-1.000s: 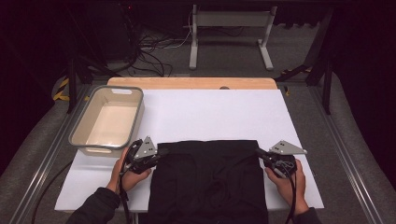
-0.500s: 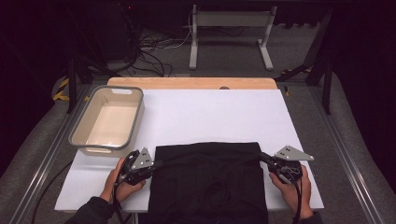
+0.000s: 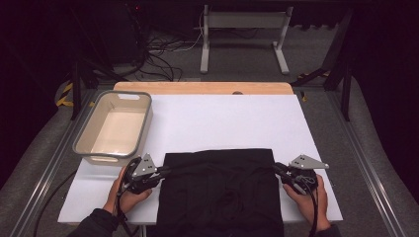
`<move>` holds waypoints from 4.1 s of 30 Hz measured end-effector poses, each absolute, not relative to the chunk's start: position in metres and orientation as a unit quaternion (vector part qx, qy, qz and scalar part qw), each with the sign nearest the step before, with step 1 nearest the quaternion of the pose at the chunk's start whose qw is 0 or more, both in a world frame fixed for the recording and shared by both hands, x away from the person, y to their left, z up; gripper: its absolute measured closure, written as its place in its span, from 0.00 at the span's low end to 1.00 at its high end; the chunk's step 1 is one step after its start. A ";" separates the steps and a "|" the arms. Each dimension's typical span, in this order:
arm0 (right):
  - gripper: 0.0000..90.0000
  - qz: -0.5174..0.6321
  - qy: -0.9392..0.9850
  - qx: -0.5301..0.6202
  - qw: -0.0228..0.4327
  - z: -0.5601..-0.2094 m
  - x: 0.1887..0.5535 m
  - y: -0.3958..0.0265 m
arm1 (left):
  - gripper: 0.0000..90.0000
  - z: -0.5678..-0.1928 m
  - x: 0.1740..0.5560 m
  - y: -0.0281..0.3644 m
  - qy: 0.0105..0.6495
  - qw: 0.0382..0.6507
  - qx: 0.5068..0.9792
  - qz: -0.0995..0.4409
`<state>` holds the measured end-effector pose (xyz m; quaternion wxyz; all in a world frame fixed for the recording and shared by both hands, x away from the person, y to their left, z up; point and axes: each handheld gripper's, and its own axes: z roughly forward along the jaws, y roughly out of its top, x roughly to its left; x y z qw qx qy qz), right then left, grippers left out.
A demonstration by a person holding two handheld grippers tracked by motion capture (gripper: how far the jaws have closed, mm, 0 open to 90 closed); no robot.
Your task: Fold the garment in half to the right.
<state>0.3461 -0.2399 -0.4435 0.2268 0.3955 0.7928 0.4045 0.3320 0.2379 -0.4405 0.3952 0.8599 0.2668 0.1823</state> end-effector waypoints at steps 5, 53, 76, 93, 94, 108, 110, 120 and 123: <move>0.67 0.427 0.782 0.389 0.236 -0.433 0.354 -0.237 | 0.74 -0.431 0.338 0.230 0.268 0.409 0.850 0.197; 0.95 0.401 0.786 0.402 0.243 -0.437 0.390 -0.248 | 0.96 -0.439 0.398 0.205 0.361 0.397 0.813 0.227; 0.39 0.379 0.803 0.408 0.215 -0.451 0.421 -0.238 | 0.38 -0.452 0.443 0.181 0.381 0.374 0.821 0.201; 0.93 0.359 0.824 0.403 0.172 -0.449 0.432 -0.230 | 0.95 -0.450 0.450 0.175 0.390 0.366 0.828 0.168; 0.93 0.362 0.821 0.402 0.183 -0.446 0.434 -0.228 | 0.96 -0.448 0.451 0.175 0.394 0.370 0.823 0.173; 0.93 0.408 0.756 0.429 0.279 -0.400 0.489 -0.228 | 0.96 -0.405 0.495 0.175 0.431 0.376 0.780 0.255; 0.93 0.412 0.753 0.429 0.281 -0.399 0.498 -0.224 | 0.96 -0.404 0.501 0.174 0.432 0.368 0.782 0.257; 0.78 0.390 0.750 0.430 0.317 -0.400 0.514 -0.207 | 0.81 -0.404 0.517 0.168 0.453 0.360 0.772 0.264; 0.66 0.399 0.740 0.436 0.320 -0.396 0.511 -0.211 | 0.66 -0.403 0.515 0.164 0.455 0.359 0.771 0.263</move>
